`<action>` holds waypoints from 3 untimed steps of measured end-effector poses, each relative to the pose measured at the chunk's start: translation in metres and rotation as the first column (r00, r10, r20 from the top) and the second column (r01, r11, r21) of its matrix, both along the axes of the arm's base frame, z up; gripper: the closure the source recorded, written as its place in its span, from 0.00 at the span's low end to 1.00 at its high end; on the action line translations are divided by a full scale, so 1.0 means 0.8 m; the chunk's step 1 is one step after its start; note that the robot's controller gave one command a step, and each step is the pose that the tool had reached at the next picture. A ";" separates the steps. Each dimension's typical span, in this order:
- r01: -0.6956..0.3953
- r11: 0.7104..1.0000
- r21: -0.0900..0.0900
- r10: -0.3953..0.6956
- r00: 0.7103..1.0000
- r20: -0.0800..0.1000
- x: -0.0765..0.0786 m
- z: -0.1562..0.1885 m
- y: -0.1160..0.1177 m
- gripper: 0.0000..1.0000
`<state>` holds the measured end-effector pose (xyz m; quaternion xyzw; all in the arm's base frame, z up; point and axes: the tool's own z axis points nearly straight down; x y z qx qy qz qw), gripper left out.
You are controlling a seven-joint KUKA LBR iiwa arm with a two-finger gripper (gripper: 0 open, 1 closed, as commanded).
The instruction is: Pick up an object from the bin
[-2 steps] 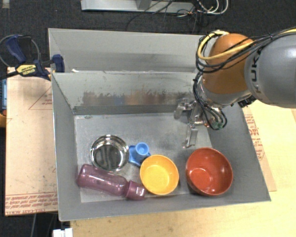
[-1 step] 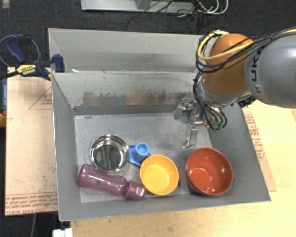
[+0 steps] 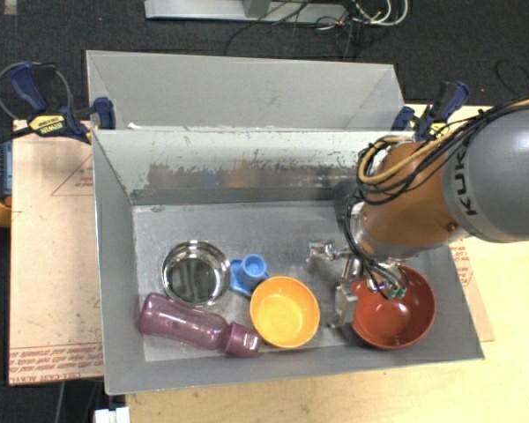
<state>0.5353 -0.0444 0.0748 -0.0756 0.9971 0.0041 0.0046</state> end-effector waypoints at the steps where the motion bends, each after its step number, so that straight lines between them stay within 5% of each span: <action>1: -0.096 0.995 -0.010 0.096 0.995 0.006 -0.018 0.011 0.011 0.00; 2: 0.003 1.000 -0.007 -0.003 1.000 0.005 0.000 0.134 -0.082 0.00; 3: -0.062 0.998 -0.002 0.062 0.998 0.014 -0.060 -0.005 0.012 0.00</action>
Offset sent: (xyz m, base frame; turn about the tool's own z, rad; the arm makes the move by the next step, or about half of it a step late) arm -0.0026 -0.0614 0.1027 -0.0066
